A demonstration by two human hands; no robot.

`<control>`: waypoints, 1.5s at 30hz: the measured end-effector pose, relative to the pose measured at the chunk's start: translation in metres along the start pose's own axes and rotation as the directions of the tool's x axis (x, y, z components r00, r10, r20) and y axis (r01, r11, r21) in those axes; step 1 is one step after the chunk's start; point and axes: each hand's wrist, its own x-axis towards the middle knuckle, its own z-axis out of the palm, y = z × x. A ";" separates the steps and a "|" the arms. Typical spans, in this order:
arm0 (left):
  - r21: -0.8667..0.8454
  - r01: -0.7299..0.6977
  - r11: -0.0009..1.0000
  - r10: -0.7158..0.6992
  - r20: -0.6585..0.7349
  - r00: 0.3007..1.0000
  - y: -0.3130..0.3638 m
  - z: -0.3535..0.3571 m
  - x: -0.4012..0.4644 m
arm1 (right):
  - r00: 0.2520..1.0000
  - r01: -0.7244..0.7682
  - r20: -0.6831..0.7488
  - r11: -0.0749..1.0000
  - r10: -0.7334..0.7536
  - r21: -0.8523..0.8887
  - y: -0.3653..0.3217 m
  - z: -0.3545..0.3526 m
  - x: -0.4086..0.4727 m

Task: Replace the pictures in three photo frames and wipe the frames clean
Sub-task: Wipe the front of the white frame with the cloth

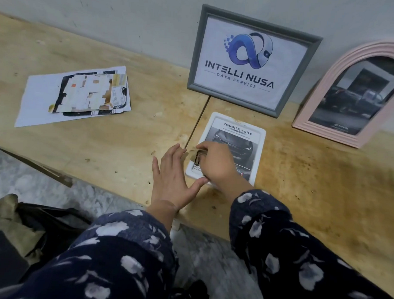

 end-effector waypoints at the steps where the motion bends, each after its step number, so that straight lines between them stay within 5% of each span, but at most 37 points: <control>1: -0.002 0.006 1.000 -0.006 0.004 1.000 0.000 0.000 0.000 | 1.000 -0.004 0.003 0.999 0.004 -0.032 0.001 0.003 -0.001; 4: 0.007 0.018 1.000 -0.018 0.006 1.000 -0.001 0.001 0.001 | 0.999 0.020 0.042 0.999 -0.019 -0.041 0.004 0.002 -0.003; 7: 0.000 0.013 1.000 -0.013 0.001 1.000 -0.001 0.001 -0.001 | 0.994 -0.027 0.108 0.987 0.010 0.159 0.008 -0.011 -0.008; 14: -0.025 0.041 0.999 -0.041 0.002 0.999 -0.001 0.000 -0.002 | 0.967 -0.200 -0.067 0.890 0.248 0.410 0.038 -0.048 -0.003; 18: -0.073 0.189 0.979 -0.195 -0.098 0.976 0.009 -0.013 0.005 | 0.946 -0.223 -0.113 0.861 0.305 0.457 0.040 -0.077 0.008; 21: -0.085 0.257 0.963 -0.261 -0.049 0.964 0.024 -0.017 0.038 | 0.939 -0.228 -0.159 0.897 0.305 0.378 0.039 -0.102 0.027; 27: -0.117 0.178 0.977 -0.162 0.132 0.978 0.060 -0.010 0.120 | 0.962 -0.177 -0.203 0.983 0.182 0.041 0.035 -0.114 0.083; 32: 0.063 0.261 0.963 -0.268 0.275 0.923 0.067 -0.003 0.151 | 0.994 -0.001 -0.113 0.990 -0.015 -0.138 0.031 -0.094 0.116; 39: 0.047 0.281 0.958 -0.282 0.301 0.911 0.058 -0.003 0.159 | 0.998 0.068 0.035 0.954 -0.060 -0.293 0.028 -0.056 0.152; 45: 0.087 0.276 0.957 -0.289 0.297 0.910 0.059 0.000 0.160 | 0.998 0.059 -0.003 0.944 -0.064 -0.325 0.045 -0.057 0.144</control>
